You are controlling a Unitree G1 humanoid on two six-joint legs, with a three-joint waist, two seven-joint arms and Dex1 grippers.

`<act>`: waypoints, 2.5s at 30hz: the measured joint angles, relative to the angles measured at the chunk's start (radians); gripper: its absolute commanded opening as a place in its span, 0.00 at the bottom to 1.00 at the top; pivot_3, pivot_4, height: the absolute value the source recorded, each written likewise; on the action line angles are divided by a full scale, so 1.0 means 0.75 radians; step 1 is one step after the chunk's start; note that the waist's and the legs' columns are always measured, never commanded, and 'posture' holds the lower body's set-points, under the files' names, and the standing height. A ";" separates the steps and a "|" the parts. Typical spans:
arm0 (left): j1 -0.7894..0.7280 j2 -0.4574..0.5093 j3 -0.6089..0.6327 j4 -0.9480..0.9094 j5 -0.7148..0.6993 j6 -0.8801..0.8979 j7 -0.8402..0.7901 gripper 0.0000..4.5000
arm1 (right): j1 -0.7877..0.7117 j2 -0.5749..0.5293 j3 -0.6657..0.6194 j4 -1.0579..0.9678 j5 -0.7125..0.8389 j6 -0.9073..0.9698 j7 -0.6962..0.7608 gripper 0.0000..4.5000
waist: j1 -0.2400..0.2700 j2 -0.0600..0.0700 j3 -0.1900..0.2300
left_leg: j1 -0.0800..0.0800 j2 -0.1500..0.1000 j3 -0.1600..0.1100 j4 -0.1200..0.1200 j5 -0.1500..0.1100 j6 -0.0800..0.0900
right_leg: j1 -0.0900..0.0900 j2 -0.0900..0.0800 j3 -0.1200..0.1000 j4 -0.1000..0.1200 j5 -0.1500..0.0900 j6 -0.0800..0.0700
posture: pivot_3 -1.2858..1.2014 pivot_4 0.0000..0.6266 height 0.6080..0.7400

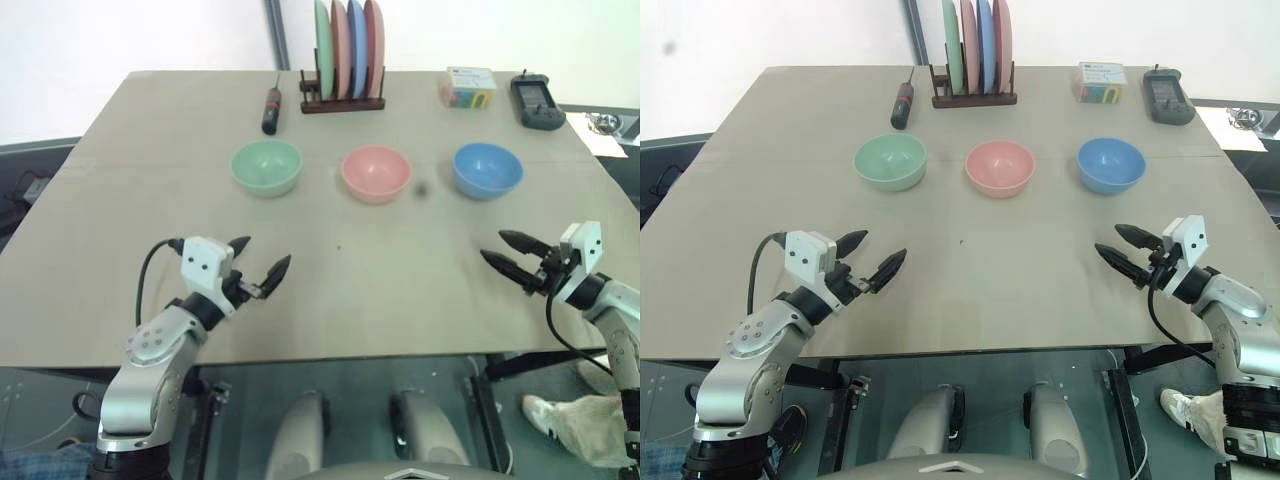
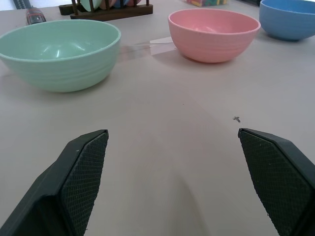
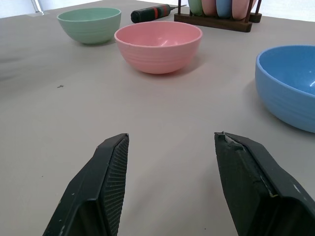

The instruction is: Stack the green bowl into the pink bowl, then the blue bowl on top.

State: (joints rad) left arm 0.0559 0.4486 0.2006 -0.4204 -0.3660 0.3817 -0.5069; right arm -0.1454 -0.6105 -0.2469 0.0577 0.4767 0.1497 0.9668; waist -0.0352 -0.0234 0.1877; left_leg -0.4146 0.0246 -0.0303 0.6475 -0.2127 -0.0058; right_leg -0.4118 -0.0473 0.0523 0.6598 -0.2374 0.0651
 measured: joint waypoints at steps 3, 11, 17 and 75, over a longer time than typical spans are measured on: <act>-0.007 -0.006 0.000 0.000 -0.014 0.000 0.000 1.00 | 0.000 0.000 0.000 -0.001 0.000 0.000 0.000 0.64 | 0.000 0.000 0.000 | 0.000 0.000 0.000 0.000 0.000 0.000 | 0.000 0.000 0.000 0.000 0.000 0.000 | 0.52 0.24 1.00; -0.012 -0.011 0.000 -0.002 -0.036 -0.004 0.002 1.00 | 0.000 0.001 0.004 -0.007 0.000 0.003 -0.002 0.64 | 0.000 0.000 0.000 | 0.000 0.000 0.000 0.000 0.000 0.000 | 0.000 0.000 0.000 0.000 0.001 -0.001 | 0.52 0.24 1.00; -0.001 -0.010 0.000 -0.003 -0.040 -0.004 0.004 1.00 | 0.000 0.001 0.005 -0.007 0.000 0.003 0.000 0.64 | 0.000 0.000 0.000 | 0.000 0.000 0.000 0.000 0.000 0.000 | 0.000 0.000 0.000 0.000 0.001 -0.001 | 0.52 0.24 1.00; 0.307 -0.082 0.036 -0.196 -0.208 -0.113 0.014 1.00 | -1.517 0.521 0.888 1.596 -1.140 -0.574 -0.207 0.01 | -0.012 0.002 0.001 | -0.001 0.000 0.001 -0.006 0.000 0.000 | -0.005 -0.001 0.000 0.000 0.005 0.000 | 0.52 0.24 1.00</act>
State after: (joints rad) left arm 0.2862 0.3874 0.2272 -0.5676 -0.5222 0.2966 -0.4965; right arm -1.2835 -0.2197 0.4194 1.2546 -0.3786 -0.2810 0.8118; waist -0.0442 -0.0220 0.1885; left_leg -0.4152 0.0245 -0.0299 0.6433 -0.2126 -0.0061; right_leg -0.4153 -0.0479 0.0522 0.6599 -0.2336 0.0650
